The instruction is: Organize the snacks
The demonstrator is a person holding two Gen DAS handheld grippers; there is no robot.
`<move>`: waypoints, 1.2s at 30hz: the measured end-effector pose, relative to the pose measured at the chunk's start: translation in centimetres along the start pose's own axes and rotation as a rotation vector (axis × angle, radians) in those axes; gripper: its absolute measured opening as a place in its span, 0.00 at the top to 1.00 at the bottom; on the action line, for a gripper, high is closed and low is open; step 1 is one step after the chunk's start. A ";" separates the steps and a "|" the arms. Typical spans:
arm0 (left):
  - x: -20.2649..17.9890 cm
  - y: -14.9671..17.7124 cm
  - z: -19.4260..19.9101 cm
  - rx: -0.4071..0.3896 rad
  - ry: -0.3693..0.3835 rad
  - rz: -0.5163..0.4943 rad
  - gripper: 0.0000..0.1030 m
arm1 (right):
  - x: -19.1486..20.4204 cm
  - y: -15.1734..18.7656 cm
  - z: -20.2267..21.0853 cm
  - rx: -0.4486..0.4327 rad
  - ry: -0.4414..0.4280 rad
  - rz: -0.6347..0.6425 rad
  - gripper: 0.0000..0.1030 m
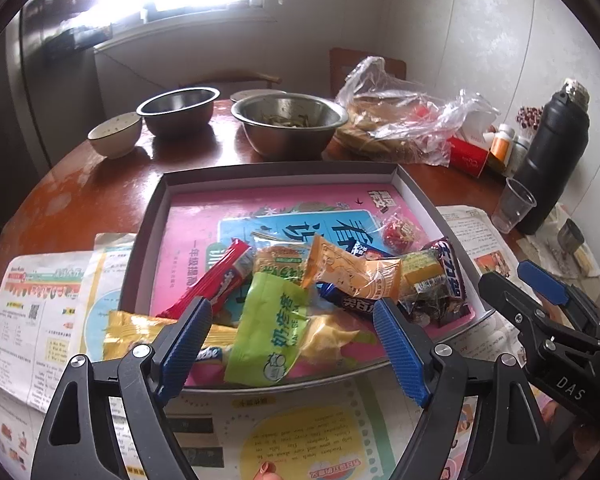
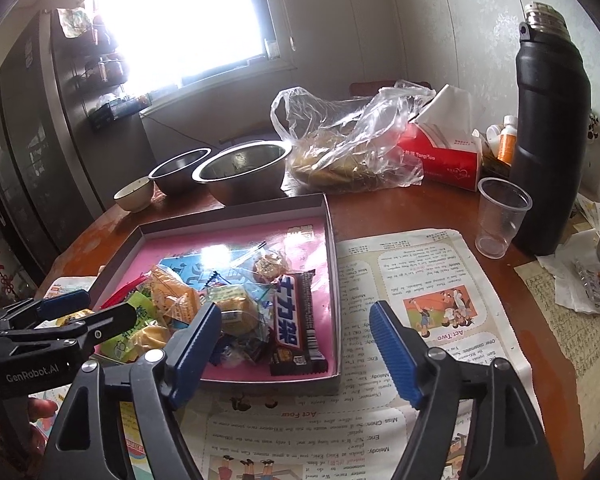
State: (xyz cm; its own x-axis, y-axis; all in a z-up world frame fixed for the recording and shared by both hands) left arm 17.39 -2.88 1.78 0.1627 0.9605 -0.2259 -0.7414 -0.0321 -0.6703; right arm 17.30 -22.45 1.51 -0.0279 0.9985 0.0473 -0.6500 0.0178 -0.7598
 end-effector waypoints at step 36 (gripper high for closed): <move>0.0 8.9 6.7 -0.014 -0.035 0.042 0.18 | 2.2 7.0 7.0 -0.012 -0.023 0.056 0.04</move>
Point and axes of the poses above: each gripper's, at about its wrist camera, not at the fingertips, and z roughly against the way its jaws point, x to its left, y to its underside, the point moved 2 cm from there along -z, roughly the way its jaws point, and after that the axes turned 11 degrees about y, right-handed, at the moved point
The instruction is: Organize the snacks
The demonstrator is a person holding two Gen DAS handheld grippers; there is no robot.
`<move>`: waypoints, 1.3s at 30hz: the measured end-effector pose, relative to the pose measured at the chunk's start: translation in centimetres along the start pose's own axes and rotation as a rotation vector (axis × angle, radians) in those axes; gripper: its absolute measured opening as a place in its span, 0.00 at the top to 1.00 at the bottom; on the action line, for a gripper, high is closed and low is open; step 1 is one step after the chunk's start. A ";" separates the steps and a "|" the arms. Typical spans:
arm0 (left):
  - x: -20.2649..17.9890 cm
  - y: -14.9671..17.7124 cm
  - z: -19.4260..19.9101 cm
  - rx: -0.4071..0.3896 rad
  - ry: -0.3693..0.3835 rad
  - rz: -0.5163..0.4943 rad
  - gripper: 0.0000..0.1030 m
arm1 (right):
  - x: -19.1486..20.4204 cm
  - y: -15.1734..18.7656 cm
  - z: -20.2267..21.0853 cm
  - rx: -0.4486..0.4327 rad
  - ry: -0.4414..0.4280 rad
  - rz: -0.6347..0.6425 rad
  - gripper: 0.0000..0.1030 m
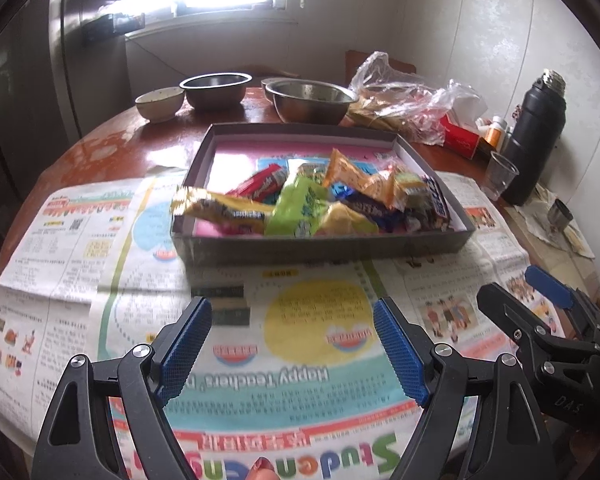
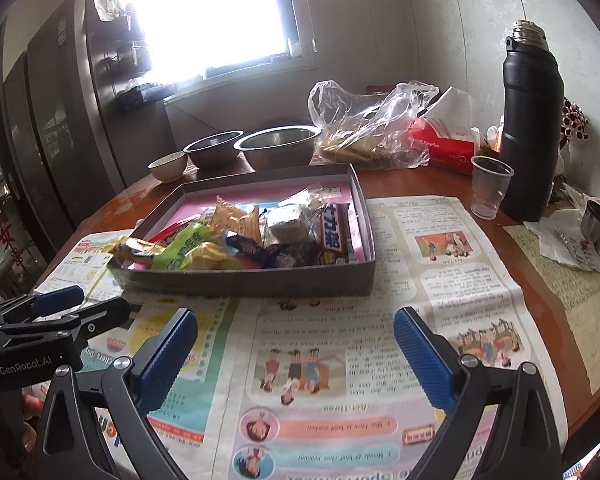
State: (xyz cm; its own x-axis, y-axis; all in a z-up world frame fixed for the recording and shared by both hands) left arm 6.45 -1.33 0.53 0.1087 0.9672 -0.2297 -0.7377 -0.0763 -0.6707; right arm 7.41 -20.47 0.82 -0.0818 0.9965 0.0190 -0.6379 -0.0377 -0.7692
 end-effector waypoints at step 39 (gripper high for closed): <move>-1.2 2.3 0.7 0.010 -0.010 -0.035 0.18 | -0.1 2.7 1.4 0.030 0.010 0.007 0.02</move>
Point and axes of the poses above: each gripper's, at about its wrist camera, not at the fingertips, and z roughly against the way its jaws point, x to its left, y to its underside, the point moved 2 cm from there along -z, roughly the way its jaws point, and after that the axes turned 11 degrees about y, right-handed, at the moved point
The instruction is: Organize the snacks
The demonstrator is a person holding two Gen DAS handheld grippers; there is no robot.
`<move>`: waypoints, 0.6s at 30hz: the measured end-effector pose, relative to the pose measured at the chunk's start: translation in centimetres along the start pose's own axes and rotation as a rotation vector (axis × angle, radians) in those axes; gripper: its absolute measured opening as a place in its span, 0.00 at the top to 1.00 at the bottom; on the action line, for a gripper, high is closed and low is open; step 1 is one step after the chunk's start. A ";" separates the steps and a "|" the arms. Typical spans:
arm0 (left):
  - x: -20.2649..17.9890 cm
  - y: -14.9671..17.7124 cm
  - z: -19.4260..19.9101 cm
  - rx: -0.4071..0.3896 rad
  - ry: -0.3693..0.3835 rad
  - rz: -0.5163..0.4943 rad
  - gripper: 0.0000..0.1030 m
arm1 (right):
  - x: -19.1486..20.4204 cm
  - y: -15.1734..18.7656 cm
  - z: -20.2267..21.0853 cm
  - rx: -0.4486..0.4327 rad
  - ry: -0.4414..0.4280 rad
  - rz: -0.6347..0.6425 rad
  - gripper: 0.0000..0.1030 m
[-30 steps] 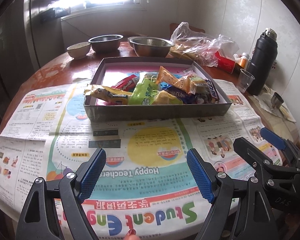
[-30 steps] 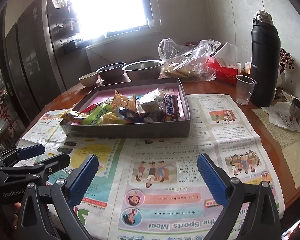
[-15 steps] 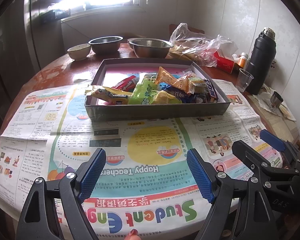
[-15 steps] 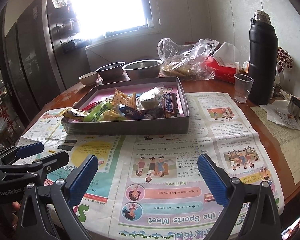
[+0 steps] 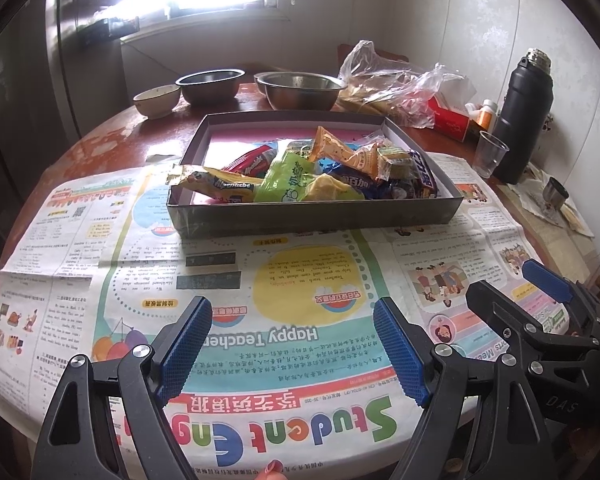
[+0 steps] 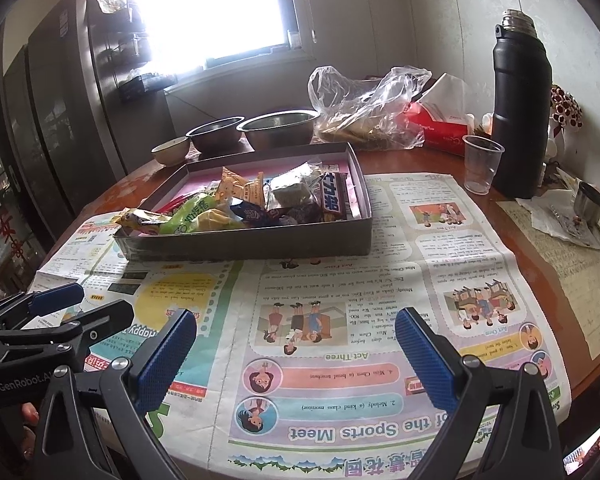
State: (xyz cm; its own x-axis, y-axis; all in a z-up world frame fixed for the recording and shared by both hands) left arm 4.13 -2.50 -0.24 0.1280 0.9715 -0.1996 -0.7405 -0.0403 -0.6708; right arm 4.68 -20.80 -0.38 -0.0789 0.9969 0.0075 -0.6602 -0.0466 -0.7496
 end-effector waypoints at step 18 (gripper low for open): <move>0.1 0.2 -0.5 0.021 -0.008 -0.001 0.18 | 0.3 0.1 0.0 -0.002 -0.004 0.006 0.02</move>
Point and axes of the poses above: each gripper's, at about its wrist camera, not at the fingertips, and z roughly against the way its jaws point, x to its left, y to its underside, the point moved 2 cm from there along -z, roughly the way its jaws point, and after that the axes turned 11 degrees about y, right-handed, at the moved point
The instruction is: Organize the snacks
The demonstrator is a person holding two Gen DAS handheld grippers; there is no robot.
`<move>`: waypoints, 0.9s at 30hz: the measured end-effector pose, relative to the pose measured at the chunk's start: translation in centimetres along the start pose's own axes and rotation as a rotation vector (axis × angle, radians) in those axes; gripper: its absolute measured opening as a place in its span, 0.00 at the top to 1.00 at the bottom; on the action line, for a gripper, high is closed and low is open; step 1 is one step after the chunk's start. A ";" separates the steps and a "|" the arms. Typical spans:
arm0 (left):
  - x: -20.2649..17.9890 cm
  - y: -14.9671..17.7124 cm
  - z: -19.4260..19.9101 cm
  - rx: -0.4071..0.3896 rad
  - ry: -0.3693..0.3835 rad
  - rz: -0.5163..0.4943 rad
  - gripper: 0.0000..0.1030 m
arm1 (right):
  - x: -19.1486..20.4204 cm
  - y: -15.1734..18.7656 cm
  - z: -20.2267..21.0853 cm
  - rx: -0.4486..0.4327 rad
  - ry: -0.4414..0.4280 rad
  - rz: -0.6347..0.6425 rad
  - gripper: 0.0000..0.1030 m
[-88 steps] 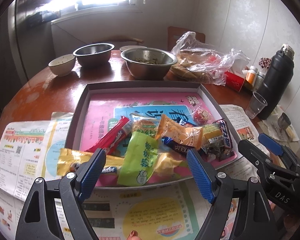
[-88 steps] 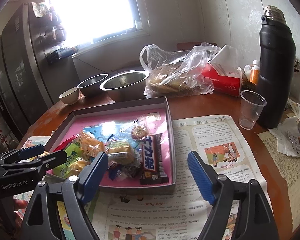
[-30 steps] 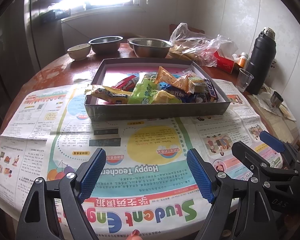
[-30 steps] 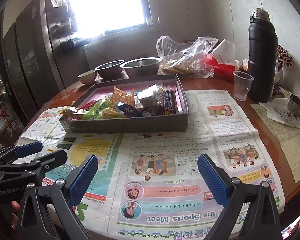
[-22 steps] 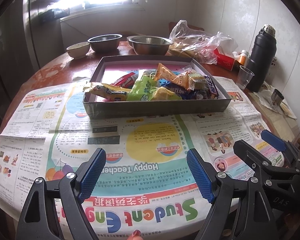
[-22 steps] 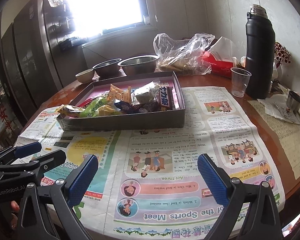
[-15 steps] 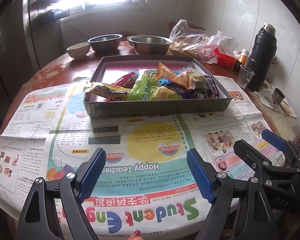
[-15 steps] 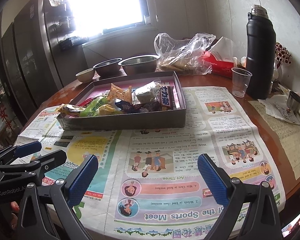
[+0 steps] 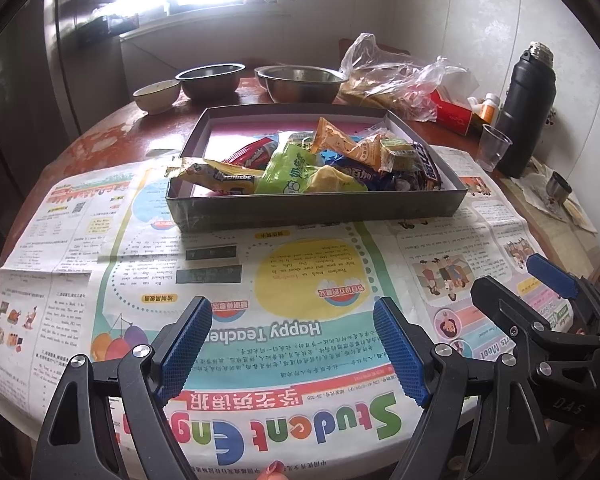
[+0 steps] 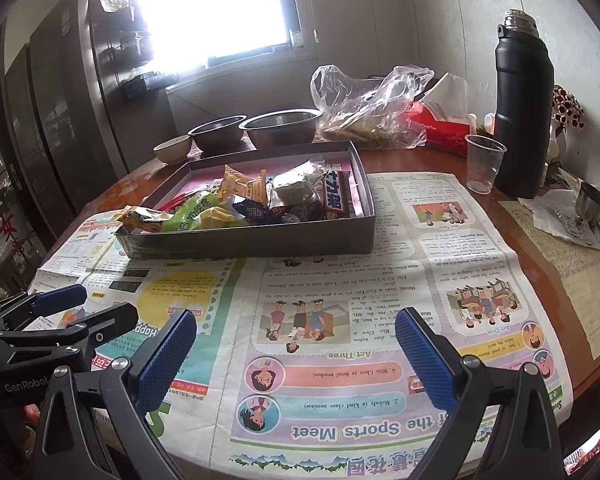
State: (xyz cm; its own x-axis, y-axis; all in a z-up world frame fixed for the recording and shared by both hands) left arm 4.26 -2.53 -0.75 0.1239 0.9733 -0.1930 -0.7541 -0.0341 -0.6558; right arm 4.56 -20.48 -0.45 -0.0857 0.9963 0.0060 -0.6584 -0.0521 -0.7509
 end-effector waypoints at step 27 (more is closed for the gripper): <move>0.2 0.2 -0.6 0.020 -0.020 0.002 0.18 | 0.1 0.1 -0.1 0.006 0.004 0.002 0.02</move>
State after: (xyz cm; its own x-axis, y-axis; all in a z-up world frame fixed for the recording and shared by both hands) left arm 4.49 -2.44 -1.33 0.1094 0.9776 -0.1796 -0.7674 -0.0317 -0.6403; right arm 4.58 -20.42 -0.62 -0.0840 0.9965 0.0022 -0.6629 -0.0542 -0.7468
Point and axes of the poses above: each gripper's, at about its wrist camera, not at the fingertips, and z roughly against the way its jaws point, x to its left, y to its underside, the point moved 2 cm from there along -z, roughly the way its jaws point, and after that the axes turned 11 degrees about y, right-handed, at the moved point
